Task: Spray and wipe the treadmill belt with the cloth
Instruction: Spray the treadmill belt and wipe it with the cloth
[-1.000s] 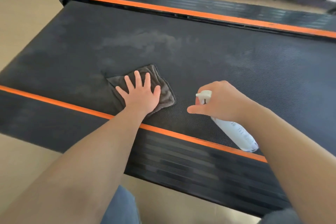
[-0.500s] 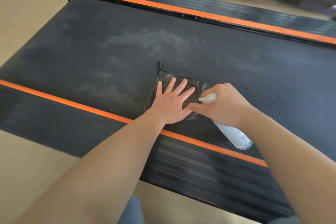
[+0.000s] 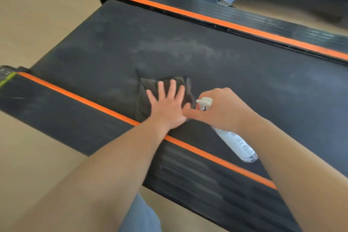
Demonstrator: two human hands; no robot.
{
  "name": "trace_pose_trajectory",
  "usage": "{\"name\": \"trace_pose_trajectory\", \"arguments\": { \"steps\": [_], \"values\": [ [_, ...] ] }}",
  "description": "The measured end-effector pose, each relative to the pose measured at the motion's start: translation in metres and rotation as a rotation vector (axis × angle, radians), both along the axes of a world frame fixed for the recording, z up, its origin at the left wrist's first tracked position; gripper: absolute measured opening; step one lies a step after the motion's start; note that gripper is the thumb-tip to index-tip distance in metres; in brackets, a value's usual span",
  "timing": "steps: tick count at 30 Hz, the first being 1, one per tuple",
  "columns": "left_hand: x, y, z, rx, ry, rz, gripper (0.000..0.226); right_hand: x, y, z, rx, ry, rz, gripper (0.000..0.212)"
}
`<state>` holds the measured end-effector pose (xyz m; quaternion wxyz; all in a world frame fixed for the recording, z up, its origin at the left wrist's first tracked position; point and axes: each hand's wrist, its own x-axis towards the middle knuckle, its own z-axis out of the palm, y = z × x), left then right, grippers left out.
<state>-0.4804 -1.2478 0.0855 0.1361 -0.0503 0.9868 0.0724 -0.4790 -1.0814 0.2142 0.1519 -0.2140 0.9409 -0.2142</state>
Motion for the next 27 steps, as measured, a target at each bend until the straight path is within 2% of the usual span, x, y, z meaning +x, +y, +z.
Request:
{"name": "trace_pose_trajectory", "arguments": {
  "steps": [2, 4, 7, 8, 11, 15, 18, 21, 23, 25, 27],
  "values": [
    [0.006, 0.025, 0.012, 0.029, -0.019, -0.142, 0.076, -0.006, -0.014, 0.008, 0.04, -0.019, 0.051, 0.041],
    [0.015, 0.047, 0.033, 0.11, -0.113, -0.223, 0.069, -0.007, -0.026, 0.011, 0.169, 0.028, 0.118, 0.033],
    [0.022, 0.059, 0.059, 0.28, -0.315, 0.003, 0.057, -0.006, -0.038, 0.013, 0.203, 0.037, 0.14, 0.046],
    [0.024, 0.058, 0.063, 0.271, -0.324, -0.011, 0.059, -0.007, -0.04, 0.015, 0.195, 0.008, 0.153, 0.048],
    [0.022, 0.042, 0.061, 0.195, -0.174, -0.209, 0.061, -0.011, -0.044, 0.01, 0.124, -0.052, 0.104, 0.045],
    [0.0, 0.02, 0.021, 0.083, 0.029, -0.313, 0.069, -0.016, -0.048, -0.003, 0.003, -0.017, -0.078, 0.049],
    [-0.015, -0.021, -0.005, 0.047, 0.052, -0.16, 0.068, -0.022, -0.044, -0.002, -0.046, -0.125, -0.105, 0.047],
    [-0.022, -0.083, -0.012, -0.026, 0.129, 0.152, 0.067, -0.029, -0.044, -0.003, -0.008, -0.12, -0.111, 0.048],
    [-0.023, -0.108, -0.012, -0.019, 0.085, 0.355, 0.07, -0.032, -0.046, -0.002, -0.017, -0.137, -0.141, 0.047],
    [-0.024, -0.1, -0.013, -0.038, 0.045, 0.378, 0.074, -0.036, -0.046, -0.003, -0.048, -0.144, -0.184, 0.049],
    [-0.021, -0.067, -0.013, -0.038, 0.065, 0.221, 0.077, -0.036, -0.045, -0.005, -0.089, -0.155, -0.228, 0.056]
  ]
}}
